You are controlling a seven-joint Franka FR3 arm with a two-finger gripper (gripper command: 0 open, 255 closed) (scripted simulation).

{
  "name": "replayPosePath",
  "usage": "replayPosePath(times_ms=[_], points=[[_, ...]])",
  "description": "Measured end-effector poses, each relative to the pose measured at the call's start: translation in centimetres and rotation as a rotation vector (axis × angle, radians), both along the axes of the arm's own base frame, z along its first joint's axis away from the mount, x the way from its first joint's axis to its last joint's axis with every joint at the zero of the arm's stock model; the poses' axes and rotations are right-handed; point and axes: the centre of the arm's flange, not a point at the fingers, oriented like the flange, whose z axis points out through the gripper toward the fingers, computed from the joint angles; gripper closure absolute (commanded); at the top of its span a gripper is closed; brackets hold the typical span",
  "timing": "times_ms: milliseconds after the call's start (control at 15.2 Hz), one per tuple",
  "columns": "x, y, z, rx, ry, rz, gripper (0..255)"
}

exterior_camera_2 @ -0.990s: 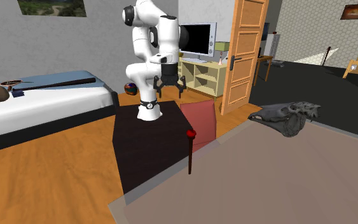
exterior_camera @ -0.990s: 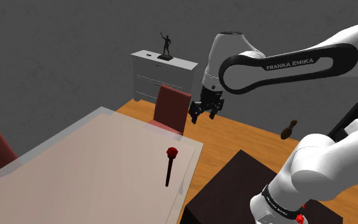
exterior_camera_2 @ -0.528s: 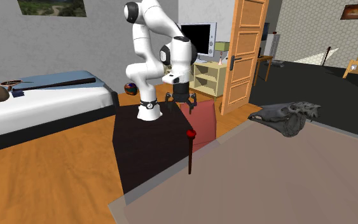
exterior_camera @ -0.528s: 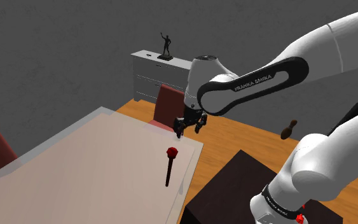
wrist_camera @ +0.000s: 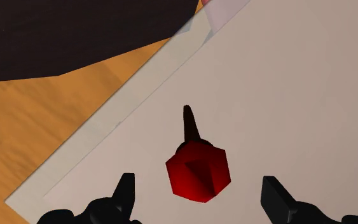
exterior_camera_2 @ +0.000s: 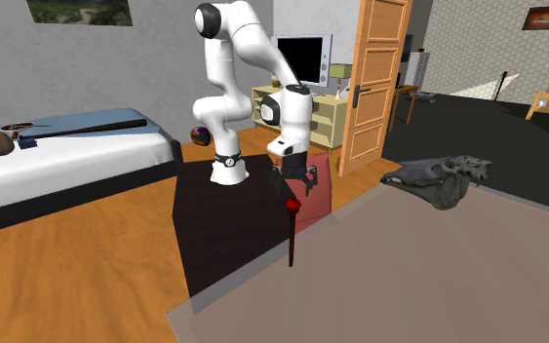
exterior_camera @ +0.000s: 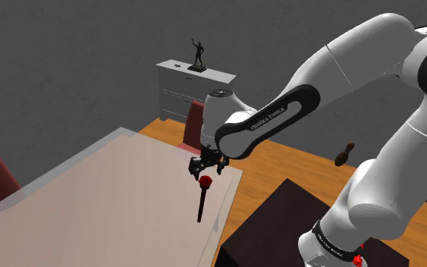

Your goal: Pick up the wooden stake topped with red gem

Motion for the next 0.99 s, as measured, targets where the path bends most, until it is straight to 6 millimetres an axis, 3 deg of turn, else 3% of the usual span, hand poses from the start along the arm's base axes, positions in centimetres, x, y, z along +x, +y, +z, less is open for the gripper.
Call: replayPosePath(times_ms=[462,528,990], points=[[0.2,0.2,-3.7,0.000,0.001,-0.002,0],[0.2,0.2,-3.8,0.001,0.001,-0.002,255],[0.2,0.2,-3.9,0.001,-0.001,-0.002,255]])
